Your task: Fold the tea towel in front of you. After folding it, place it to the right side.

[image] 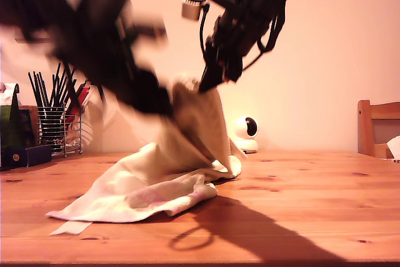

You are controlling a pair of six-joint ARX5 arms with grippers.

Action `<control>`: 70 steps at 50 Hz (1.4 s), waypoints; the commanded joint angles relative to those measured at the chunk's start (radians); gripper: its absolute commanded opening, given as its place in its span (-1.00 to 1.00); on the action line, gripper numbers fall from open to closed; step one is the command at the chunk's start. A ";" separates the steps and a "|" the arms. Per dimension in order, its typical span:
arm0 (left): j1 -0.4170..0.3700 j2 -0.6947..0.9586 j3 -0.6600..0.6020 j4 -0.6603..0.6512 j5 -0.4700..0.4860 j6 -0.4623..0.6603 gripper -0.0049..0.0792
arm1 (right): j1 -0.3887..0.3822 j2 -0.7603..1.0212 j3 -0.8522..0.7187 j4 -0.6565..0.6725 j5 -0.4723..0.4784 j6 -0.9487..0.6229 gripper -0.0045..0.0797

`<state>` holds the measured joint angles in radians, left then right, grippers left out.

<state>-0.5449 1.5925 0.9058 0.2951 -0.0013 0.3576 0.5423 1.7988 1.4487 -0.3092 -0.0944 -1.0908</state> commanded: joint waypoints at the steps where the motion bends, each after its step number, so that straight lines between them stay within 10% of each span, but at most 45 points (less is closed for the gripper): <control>1: 0.015 -0.036 0.025 -0.050 -0.003 0.022 -0.94 | -0.007 -0.018 0.013 -0.005 0.000 0.024 -0.92; 28: 0.044 -0.121 0.305 -0.537 0.086 0.148 -0.94 | -0.006 -0.022 0.106 -0.108 -0.067 0.259 -0.92; 42: 0.061 -0.109 0.342 -0.586 0.127 0.148 -0.94 | 0.029 -0.029 0.144 -0.164 -0.115 0.265 -0.27; 70: 0.062 -0.100 0.346 -0.582 0.158 0.148 -0.94 | 0.095 -0.084 0.222 -0.258 -0.109 0.309 -0.14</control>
<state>-0.4809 1.4799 1.2602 -0.2935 0.1558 0.5030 0.6300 1.6962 1.6810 -0.5632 -0.2024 -0.7876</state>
